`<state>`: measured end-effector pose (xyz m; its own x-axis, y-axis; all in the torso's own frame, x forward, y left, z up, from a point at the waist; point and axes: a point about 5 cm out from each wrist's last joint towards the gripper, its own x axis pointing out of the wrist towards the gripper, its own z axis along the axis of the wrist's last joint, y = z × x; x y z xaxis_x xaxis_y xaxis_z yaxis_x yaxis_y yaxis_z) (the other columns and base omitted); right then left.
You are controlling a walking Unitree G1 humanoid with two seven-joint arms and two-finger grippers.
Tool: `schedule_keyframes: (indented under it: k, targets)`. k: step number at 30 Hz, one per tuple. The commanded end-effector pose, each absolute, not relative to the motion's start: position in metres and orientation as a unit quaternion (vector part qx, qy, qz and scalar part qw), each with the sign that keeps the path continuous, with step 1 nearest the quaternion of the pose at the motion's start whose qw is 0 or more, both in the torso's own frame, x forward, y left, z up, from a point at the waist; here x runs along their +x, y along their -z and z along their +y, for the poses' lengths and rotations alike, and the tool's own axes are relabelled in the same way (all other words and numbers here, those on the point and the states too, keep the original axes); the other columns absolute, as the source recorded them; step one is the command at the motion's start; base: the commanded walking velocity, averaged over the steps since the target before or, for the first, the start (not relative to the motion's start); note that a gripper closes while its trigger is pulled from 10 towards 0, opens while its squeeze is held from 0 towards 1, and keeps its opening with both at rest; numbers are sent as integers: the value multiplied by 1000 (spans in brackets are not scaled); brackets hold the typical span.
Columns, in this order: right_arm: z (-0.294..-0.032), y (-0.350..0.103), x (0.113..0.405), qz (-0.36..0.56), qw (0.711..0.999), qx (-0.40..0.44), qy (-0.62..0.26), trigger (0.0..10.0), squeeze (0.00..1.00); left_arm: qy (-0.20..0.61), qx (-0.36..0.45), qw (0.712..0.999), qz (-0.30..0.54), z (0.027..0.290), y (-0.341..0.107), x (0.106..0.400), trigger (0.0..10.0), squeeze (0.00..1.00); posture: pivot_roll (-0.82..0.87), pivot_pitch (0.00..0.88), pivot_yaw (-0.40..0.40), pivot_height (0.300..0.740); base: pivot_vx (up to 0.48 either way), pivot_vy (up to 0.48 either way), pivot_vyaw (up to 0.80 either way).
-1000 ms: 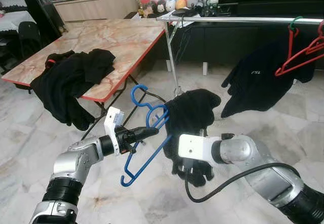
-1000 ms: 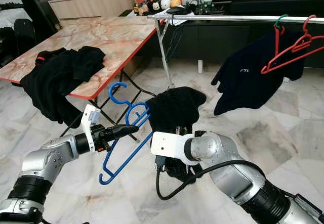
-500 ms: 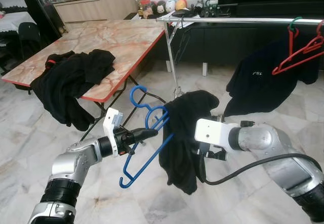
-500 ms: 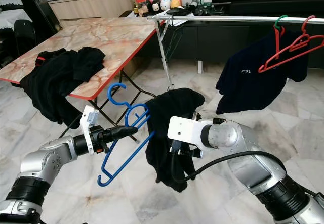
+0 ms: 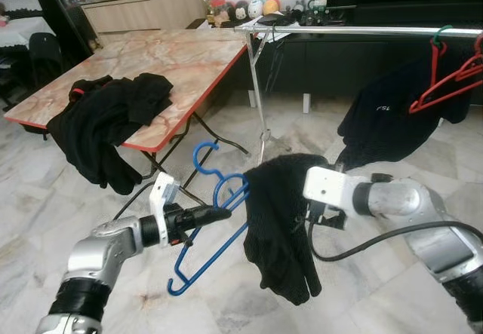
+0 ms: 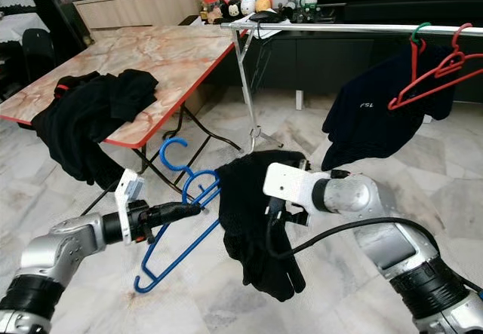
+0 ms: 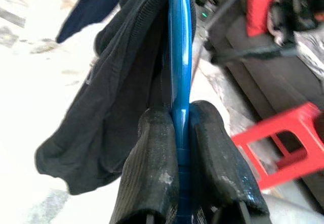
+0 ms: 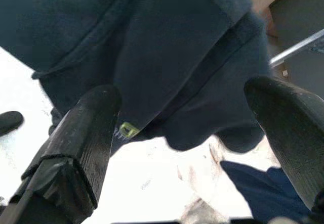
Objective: Hang hanger
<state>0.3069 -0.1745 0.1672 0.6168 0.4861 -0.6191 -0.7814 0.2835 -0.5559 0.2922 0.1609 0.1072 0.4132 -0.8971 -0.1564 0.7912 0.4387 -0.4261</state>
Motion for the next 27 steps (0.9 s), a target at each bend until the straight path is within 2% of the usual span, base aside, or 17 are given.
schedule_keyframes:
  k: [1,12,15,19,27]
  targets:
    - [-167,-179,313,139,779,-449,-414,10000,0,535,-133,818,163,163,-119,290,10000,0,-170,8,220,740,0,0,0]
    - [-163,-188,326,107,782,-442,-426,10000,0,561,-108,801,175,163,-120,283,10000,0,-173,6,217,740,0,0,0]
    - [-158,-177,321,125,755,-420,-488,10000,0,585,-82,786,181,161,-122,280,10000,0,-171,3,215,740,0,0,0]
    - [-160,-165,319,150,737,-410,-516,10000,0,588,-70,785,181,160,-122,280,10000,0,-170,0,215,740,0,0,0]
    - [-161,-158,331,159,738,-407,-514,10000,0,607,-47,774,174,159,-128,278,10000,0,-164,0,214,740,0,0,0]
